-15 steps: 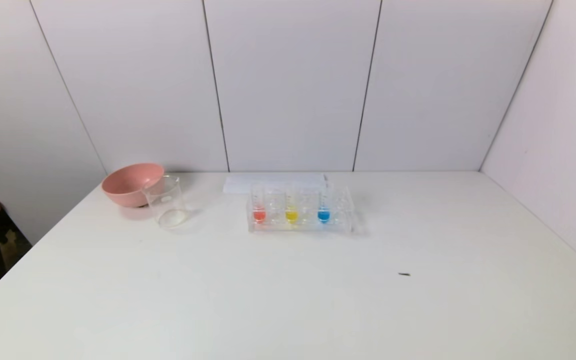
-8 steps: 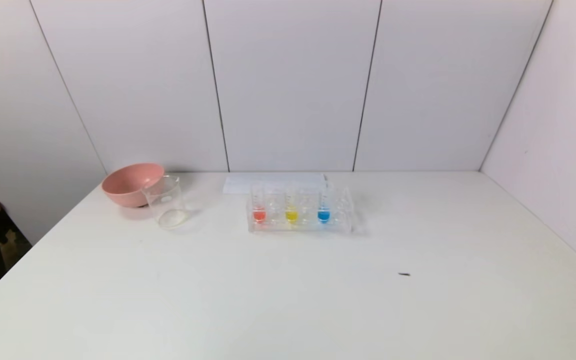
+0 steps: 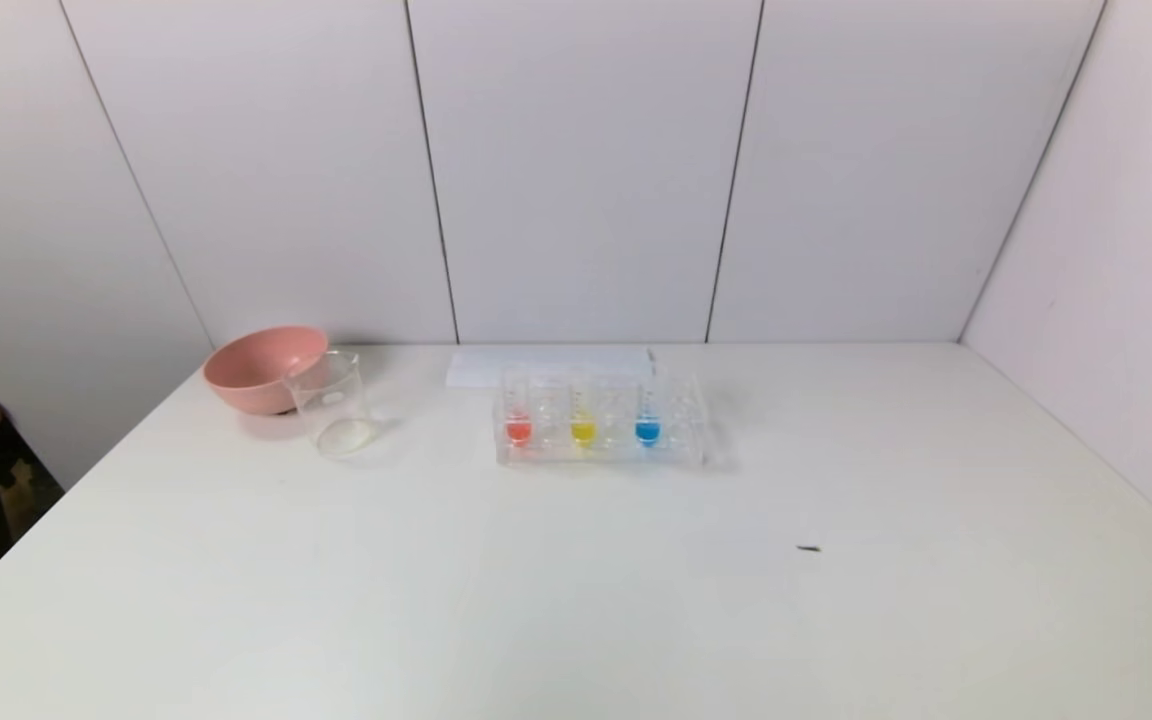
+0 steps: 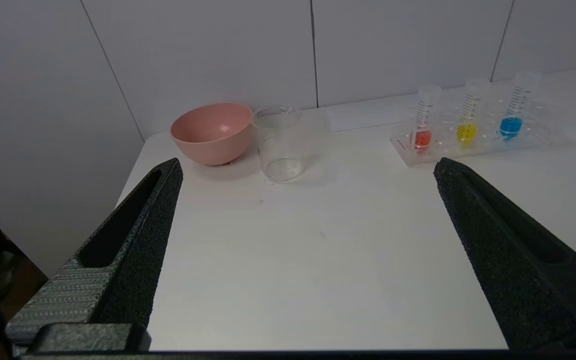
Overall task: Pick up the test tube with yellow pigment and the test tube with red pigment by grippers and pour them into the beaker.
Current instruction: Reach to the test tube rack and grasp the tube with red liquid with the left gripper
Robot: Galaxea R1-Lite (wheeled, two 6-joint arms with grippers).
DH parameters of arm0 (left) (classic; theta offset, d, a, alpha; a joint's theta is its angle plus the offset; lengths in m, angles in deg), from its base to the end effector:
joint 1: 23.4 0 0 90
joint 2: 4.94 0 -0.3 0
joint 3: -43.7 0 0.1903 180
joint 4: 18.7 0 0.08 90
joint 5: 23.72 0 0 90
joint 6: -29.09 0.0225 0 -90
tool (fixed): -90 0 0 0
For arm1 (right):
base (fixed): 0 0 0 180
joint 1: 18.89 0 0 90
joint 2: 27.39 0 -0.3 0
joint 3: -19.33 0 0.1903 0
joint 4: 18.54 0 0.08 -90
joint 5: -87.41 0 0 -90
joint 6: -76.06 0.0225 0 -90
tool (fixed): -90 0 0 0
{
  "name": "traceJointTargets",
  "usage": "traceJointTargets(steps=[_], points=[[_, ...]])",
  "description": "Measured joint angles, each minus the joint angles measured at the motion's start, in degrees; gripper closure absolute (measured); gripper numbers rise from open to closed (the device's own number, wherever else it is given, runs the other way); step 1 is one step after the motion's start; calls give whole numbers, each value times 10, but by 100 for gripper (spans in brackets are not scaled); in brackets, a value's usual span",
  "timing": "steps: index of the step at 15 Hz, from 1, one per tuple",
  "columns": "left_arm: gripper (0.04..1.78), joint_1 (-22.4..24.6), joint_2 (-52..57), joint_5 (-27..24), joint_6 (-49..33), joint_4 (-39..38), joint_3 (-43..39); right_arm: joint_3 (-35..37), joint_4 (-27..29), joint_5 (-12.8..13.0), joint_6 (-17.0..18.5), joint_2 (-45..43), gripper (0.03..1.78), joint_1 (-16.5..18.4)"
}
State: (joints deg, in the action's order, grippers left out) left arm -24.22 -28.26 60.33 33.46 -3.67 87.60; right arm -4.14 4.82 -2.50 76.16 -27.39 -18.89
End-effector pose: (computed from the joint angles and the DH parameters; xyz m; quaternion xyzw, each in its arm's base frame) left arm 0.0045 -0.0024 0.1956 0.0402 -0.0506 -0.0571 0.9963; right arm -0.0229 0.0000 0.0760 0.0009 -0.0010 -0.0008 1.0000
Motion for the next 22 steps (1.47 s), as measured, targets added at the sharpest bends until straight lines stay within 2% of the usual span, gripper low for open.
traceJointTargets(steps=[5, 12, 22], points=[[6, -10, -117, -20, 0, -94, 15, 0, 0, 0, 0, 0, 11, 0], [6, -35, -294, -21, -1, -202, 59, 0, 0, 0, 0, 0, 11, 0], [6, -68, -508, -21, -12, -310, 131, 0, 0, 0, 0, 0, 11, 0]])
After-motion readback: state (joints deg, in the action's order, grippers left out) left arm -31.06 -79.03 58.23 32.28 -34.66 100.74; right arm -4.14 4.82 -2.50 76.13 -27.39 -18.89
